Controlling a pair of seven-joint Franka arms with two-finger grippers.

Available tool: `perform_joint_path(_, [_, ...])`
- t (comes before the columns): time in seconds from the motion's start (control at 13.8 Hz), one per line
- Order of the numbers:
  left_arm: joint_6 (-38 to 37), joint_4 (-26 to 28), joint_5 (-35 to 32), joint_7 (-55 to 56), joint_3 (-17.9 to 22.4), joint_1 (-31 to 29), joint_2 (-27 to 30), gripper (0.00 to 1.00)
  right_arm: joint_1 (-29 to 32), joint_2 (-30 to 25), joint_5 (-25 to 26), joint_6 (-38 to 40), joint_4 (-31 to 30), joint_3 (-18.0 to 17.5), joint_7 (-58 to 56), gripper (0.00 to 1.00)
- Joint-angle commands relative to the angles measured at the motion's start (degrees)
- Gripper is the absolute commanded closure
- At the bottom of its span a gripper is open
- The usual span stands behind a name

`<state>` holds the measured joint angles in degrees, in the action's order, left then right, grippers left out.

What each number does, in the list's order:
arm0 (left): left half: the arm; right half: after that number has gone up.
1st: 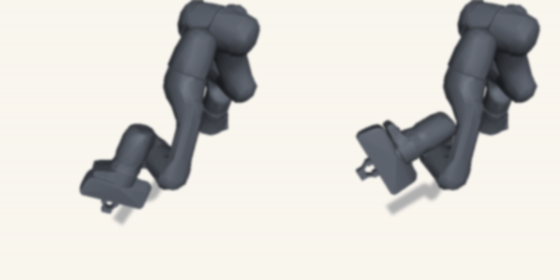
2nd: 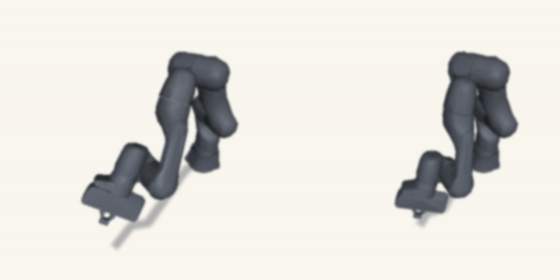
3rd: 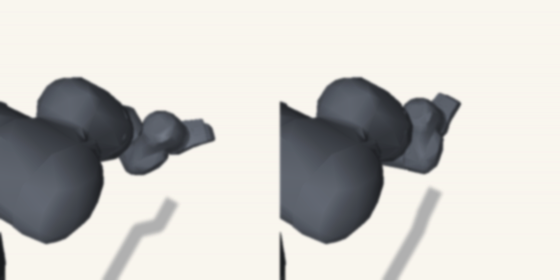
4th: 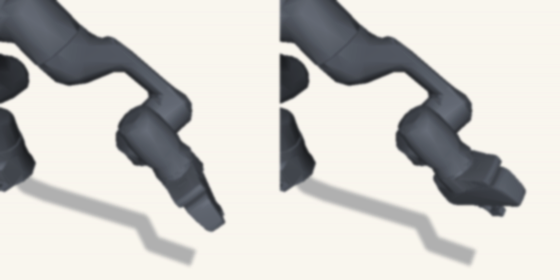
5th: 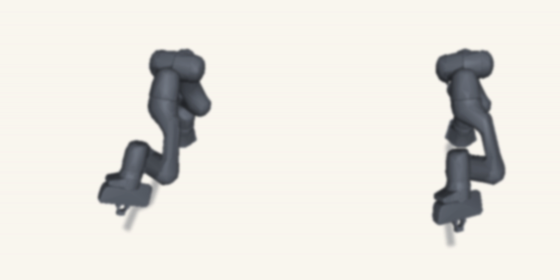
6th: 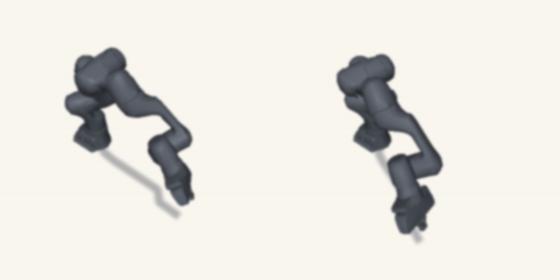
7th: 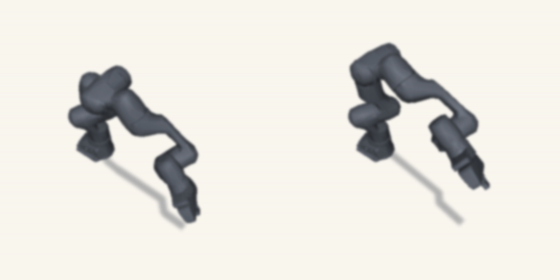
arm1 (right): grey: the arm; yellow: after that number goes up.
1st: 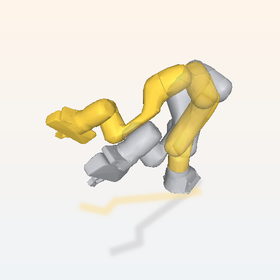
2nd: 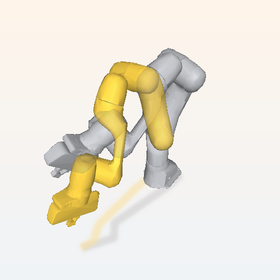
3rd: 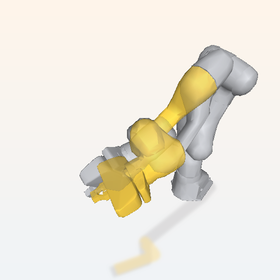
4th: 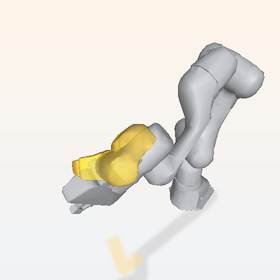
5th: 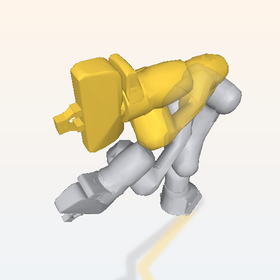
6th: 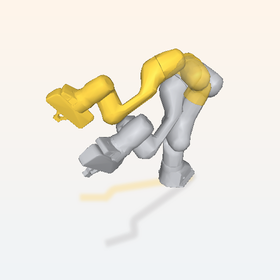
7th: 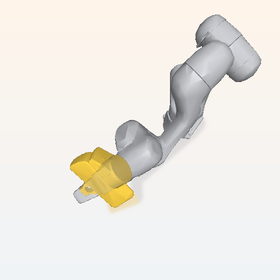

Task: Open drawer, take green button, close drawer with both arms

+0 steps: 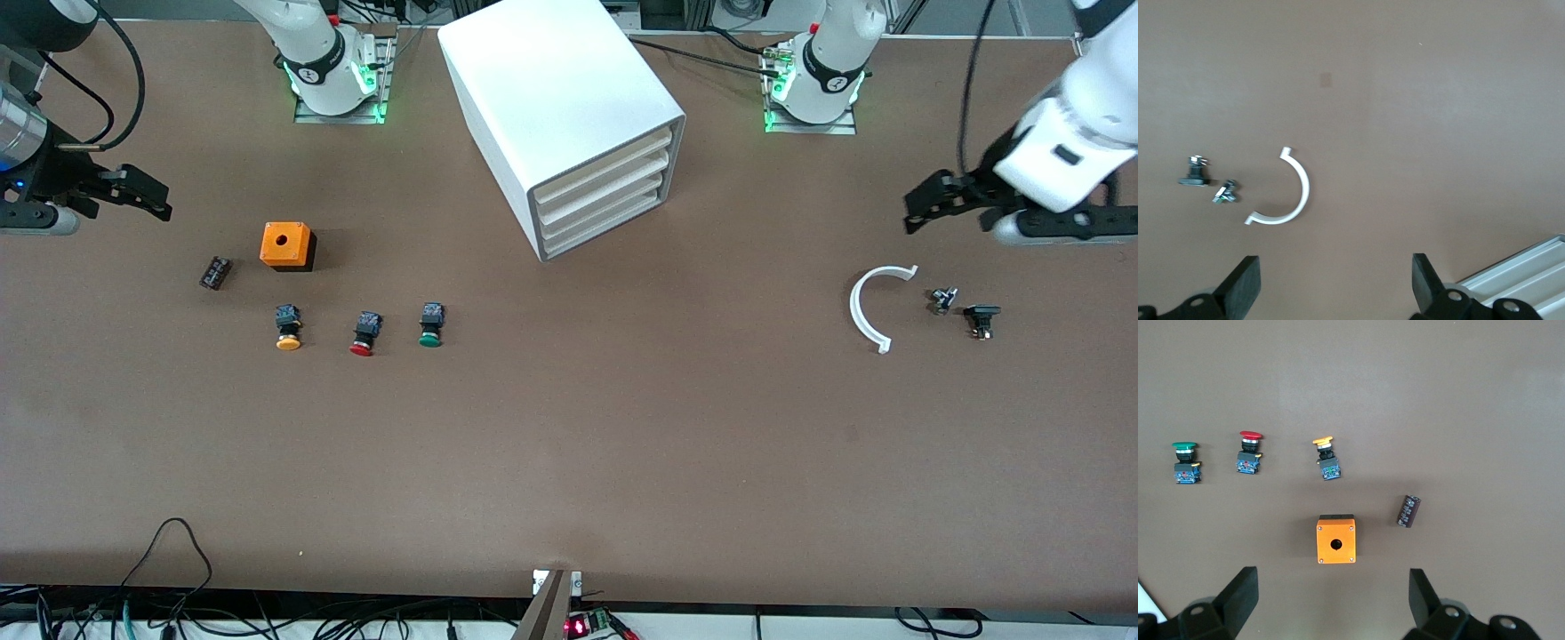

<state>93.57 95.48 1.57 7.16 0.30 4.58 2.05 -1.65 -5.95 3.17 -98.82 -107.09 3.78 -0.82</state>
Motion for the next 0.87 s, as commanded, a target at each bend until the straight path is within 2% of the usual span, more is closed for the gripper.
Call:
perform_joint_path(0.0, [-3.4, -3.7, 0.5, -8.3, 2.2, 0.1, 0.7, 0.00, 0.1, -1.0, -1.0, -0.7, -0.5, 0.6, -0.2, 0.00])
perform_joint_path(0.15, [-3.8, -4.3, 0.6, -12.4, 3.6, 0.0, 0.7, 0.00, 0.0, -1.0, -1.0, -0.8, -0.2, 0.5, -0.2, 0.00])
perform_joint_path(0.44, [-6.5, -8.8, 0.1, -12.3, 2.7, 1.0, -1.1, 0.00, 0.0, -1.1, -1.0, -0.5, -0.2, 0.3, -0.2, 0.00])
perform_joint_path(0.65, [-6.1, -7.8, 1.0, -12.9, 2.9, 0.3, -1.2, 0.00, -0.1, -1.1, -0.8, -0.1, 0.0, -1.0, 3.8, 0.00])
perform_joint_path(0.8, [-5.9, -5.7, 0.8, -12.8, 2.9, 0.5, -0.5, 0.00, 0.0, -0.8, -0.8, -0.2, 0.1, -0.5, 1.7, 0.00])
